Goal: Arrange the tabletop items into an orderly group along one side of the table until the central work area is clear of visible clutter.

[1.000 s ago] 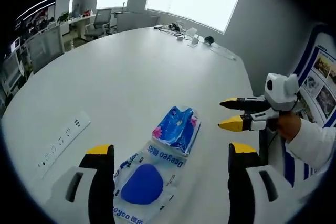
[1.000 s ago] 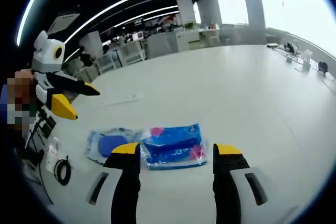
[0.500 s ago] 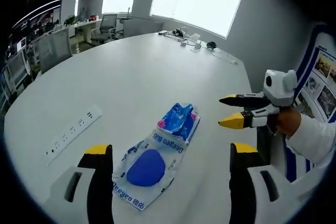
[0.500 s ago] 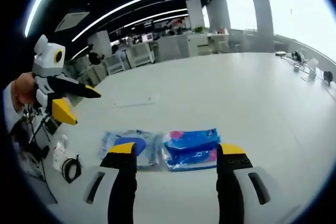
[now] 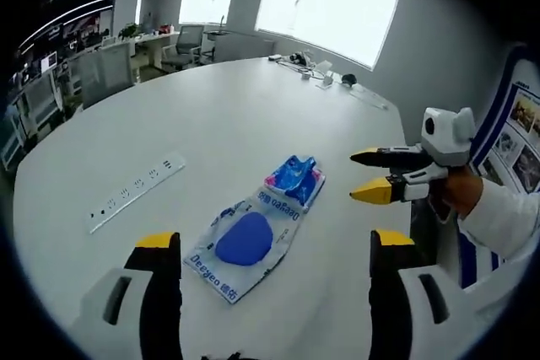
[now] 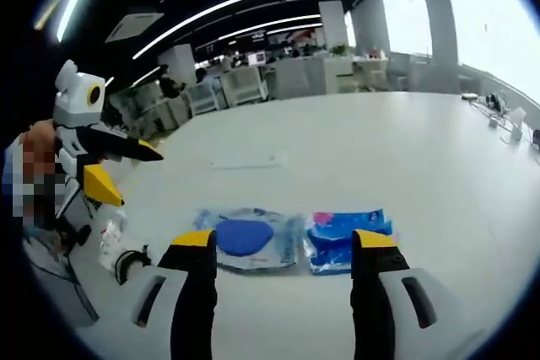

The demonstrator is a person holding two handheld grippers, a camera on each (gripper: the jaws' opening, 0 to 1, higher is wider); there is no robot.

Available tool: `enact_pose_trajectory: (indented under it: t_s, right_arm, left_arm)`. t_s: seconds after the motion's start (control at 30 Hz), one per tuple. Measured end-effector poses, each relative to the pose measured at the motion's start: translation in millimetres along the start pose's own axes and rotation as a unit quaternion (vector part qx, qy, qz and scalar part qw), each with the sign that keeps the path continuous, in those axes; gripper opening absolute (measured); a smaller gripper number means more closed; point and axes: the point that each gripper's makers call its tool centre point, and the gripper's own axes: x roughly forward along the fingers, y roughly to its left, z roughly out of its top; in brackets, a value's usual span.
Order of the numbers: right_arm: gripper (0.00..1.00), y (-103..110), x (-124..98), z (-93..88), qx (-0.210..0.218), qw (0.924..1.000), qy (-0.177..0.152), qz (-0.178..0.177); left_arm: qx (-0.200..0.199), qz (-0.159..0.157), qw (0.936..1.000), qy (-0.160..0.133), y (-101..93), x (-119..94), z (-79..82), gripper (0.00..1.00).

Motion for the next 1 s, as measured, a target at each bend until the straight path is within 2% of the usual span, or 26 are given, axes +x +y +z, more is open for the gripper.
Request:
enact_pose_trajectory:
  t_s: [0.13,0.5,1.0]
  right_arm:
    - [0.64,12.2,5.2,2.2,-0.008,0.9999,0.001,0.011]
    - [0.64,74.4,4.5,2.7,-0.034,0.9983,0.010,0.046]
    - [0.64,150.8,21.7,0.4,-0.062,0.9920,0.019,0.108]
  left_arm:
    - [-0.009,0.008,0.9999,-0.007,6.5,-14.8,-8.4,0.96]
    - [-0.032,0.029,0.9989,-0.020,22.3,-46.8,-28.5,0.95]
    - [-0.083,0.080,0.9927,-0.035,54.1,-113.4,-79.4,0.95]
